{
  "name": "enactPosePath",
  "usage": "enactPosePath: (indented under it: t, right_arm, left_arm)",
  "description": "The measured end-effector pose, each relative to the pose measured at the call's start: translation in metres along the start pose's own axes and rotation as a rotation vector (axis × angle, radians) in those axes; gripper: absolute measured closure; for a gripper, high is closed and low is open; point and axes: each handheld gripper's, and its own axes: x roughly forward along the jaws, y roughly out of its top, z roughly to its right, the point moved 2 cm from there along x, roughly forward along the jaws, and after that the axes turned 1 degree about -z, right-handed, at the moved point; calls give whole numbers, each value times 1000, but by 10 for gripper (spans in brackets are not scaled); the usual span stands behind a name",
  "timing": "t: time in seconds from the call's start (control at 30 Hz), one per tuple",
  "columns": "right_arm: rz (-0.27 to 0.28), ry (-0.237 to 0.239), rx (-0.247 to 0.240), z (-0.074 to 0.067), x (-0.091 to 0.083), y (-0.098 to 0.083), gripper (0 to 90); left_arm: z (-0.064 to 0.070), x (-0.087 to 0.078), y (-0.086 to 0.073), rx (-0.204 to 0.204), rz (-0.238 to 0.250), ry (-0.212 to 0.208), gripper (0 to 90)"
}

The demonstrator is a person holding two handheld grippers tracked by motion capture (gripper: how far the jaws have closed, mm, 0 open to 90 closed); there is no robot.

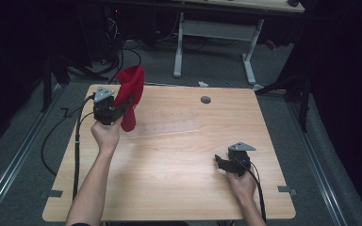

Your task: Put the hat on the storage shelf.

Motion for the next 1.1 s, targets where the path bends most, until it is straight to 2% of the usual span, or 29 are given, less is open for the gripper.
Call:
enactPosePath:
  t: [0.13,0.37,0.53,0.67,0.73,0.9,1.1]
  right_arm:
    - [0,0,0,0,0,0,347]
    - [0,0,0,0,0,0,347]
    - [0,1,1,0,0,0,346]
    - [-1,1,1,0,0,0,346]
    - [0,1,0,0,0,0,346]
    - [0,1,1,0,0,0,346]
    - [0,1,1,0,0,0,345]
  left_arm:
    - [-7,-6,-6,-18,-9,2,798]
    - [-12,-16,-10,-23,-31,16,782]
    - [-15,-24,-17,-9,-44,21,730]
    - [-16,-29,-20,-2,-46,29,662]
    - [-17,-30,-22,-2,-55,39,596]
    - [-19,-36,-27,58,-84,70,447]
    - [-25,-49,-25,29,-71,62,380]
